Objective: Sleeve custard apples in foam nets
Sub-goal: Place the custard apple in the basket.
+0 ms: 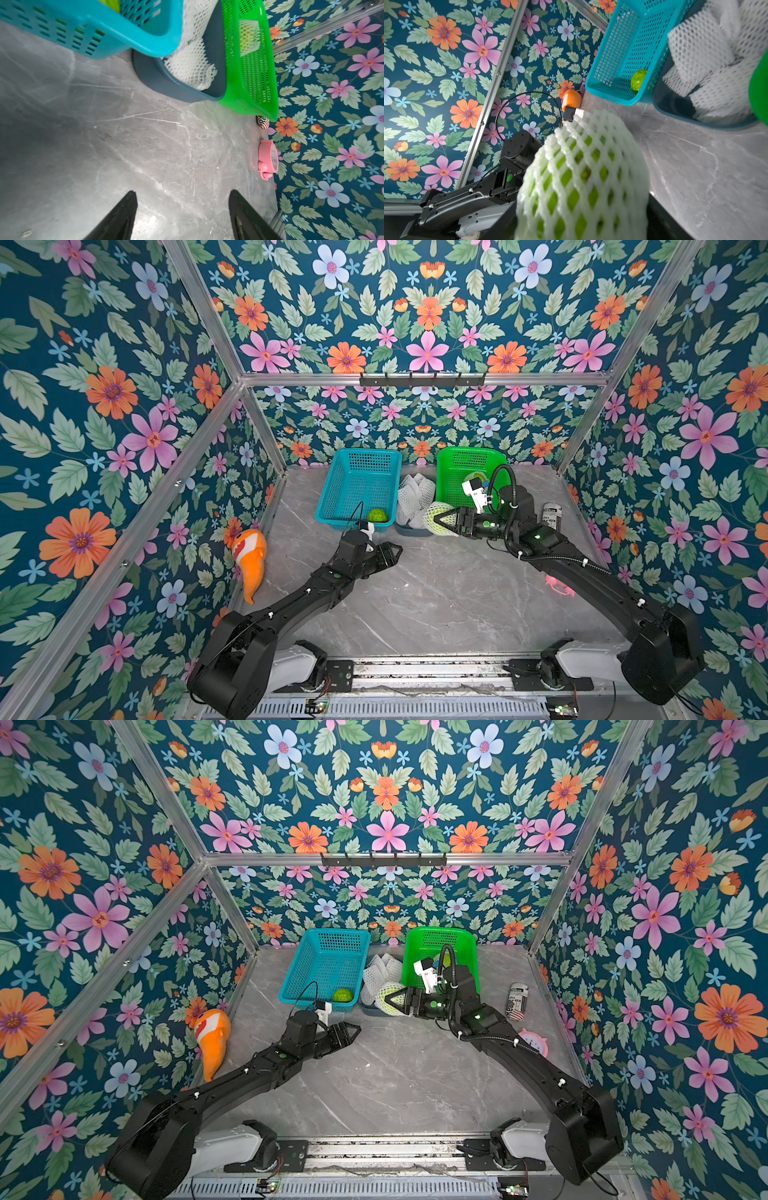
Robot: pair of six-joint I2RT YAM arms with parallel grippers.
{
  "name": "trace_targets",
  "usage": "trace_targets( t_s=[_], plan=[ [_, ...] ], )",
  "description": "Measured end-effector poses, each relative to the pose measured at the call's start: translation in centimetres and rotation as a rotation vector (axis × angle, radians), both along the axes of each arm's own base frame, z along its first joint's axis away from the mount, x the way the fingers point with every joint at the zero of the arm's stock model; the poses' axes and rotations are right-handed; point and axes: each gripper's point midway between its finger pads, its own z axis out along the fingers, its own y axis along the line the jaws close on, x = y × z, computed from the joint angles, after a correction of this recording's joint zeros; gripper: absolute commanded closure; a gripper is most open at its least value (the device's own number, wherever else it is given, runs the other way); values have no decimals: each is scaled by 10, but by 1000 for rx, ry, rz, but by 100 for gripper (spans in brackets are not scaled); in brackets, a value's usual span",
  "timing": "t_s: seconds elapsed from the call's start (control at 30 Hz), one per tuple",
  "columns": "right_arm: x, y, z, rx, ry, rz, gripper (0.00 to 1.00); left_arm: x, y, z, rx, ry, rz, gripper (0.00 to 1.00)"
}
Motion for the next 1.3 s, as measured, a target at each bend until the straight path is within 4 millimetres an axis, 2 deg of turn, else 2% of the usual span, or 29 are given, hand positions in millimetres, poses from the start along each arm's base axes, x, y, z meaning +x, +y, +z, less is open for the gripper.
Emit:
trace_targets(
  t_s=[0.2, 0.43, 0.73, 0.87, 0.97, 1.1, 1.3],
  plan=[
    [31, -17, 9, -1, -25, -83, 27, 4, -10, 7, -29, -23, -37, 27],
    [77, -48, -6, -74, -15, -238, 27, 6, -16, 18, -61, -56, -59, 27],
    [134, -72, -57, -202, 57, -369, 28, 9, -22, 29, -86, -91, -82, 27],
    [157, -82, -89, -241, 112, -407, 28, 12, -23, 29, -85, -87, -82, 27],
    [166, -85, -100, -252, 131, -416, 28, 13, -24, 30, -86, -88, -82, 27],
    [171, -83, -98, -243, 121, -412, 29, 14, -25, 28, -84, -84, -81, 27],
    [176, -90, -101, -244, 124, -426, 29, 16, -24, 28, -85, -79, -67, 27]
  ],
)
